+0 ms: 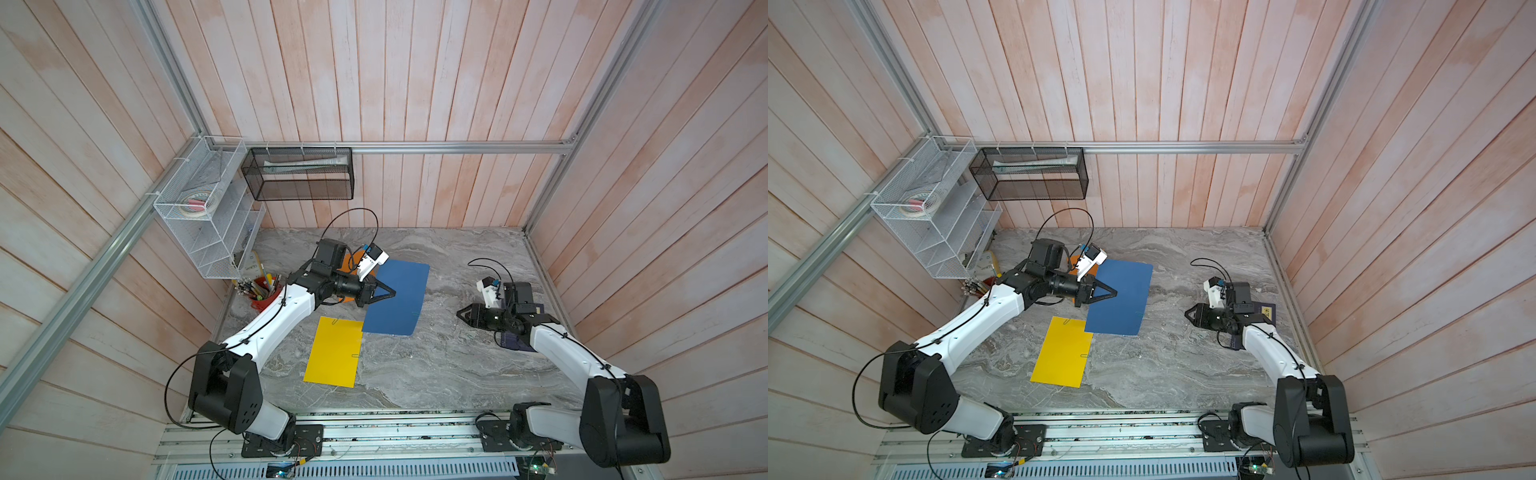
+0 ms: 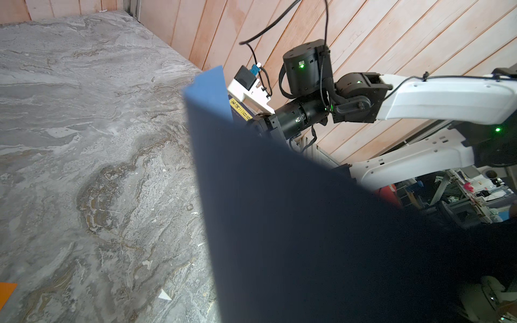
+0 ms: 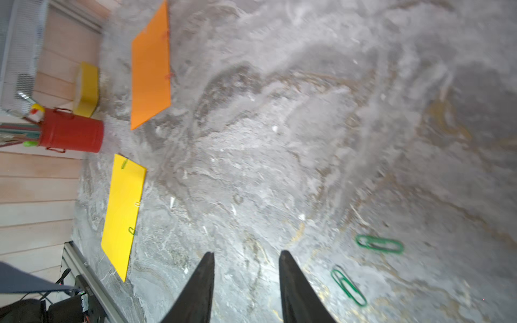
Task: Unclip the paperclips from the documents
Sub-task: Place the paper clip at the center of the board, then adjust the document.
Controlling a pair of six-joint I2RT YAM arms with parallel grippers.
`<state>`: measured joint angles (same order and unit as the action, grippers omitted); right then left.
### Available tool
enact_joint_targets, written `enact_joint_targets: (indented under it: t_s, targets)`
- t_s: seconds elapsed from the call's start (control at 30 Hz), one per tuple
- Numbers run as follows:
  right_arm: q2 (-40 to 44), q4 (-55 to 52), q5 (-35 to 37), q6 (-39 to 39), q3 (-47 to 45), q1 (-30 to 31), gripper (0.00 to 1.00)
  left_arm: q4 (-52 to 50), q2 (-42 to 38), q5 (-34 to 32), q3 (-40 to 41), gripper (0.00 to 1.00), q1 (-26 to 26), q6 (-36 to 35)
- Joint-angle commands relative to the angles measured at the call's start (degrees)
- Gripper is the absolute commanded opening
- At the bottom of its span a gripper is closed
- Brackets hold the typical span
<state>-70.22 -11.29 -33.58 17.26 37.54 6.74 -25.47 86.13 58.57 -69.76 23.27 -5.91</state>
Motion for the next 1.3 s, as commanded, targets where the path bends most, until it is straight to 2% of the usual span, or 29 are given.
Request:
enact_joint_targets:
  t_s: [0.0, 0.17, 0.27, 0.5, 0.73, 0.83, 0.93, 1.17, 1.27]
  targets:
    - [3.13, 6.18, -7.3, -2.66, 1.66, 3.07, 0.45, 1.28, 0.05, 1.6, -1.26, 0.0, 0.33, 0.29]
    - [6.87, 23.77, -20.36, 4.05, -1.98, 4.95, 0.52, 1.77, 0.71, 2.06, -2.52, 0.0, 1.27, 0.47]
    - [7.71, 32.94, -23.53, 8.0, -3.81, 5.93, 0.56, 2.48, 1.07, 2.28, -3.43, 0.0, 2.01, 1.04]
    - [4.11, 35.01, -26.85, 6.98, -1.34, 8.78, 0.58, 3.06, 2.06, 3.51, -5.65, 0.0, 3.23, 1.58]
    - [-0.82, 44.04, -28.93, 10.78, 0.34, 11.64, 0.58, 2.99, 3.42, 3.94, -7.27, 0.0, 4.65, 1.86]
    - [-1.7, 50.86, -30.42, 14.79, -0.37, 12.09, 0.52, 2.79, 3.88, 3.97, -7.46, 0.0, 4.79, 1.78]
    - [-2.29, 55.25, -31.84, 17.72, -1.06, 12.31, 0.39, 2.75, 4.13, 4.06, -7.58, 0.0, 4.84, 1.62]
    - [-2.65, 56.68, -32.16, 18.6, -2.12, 12.46, 0.05, 3.22, 4.92, 4.2, -8.21, 0.0, 4.92, 1.87]
    - [-2.73, 56.63, -32.16, 18.52, -1.98, 12.34, 0.0, 3.1, 4.93, 3.98, -8.32, 0.0, 4.94, 1.8]
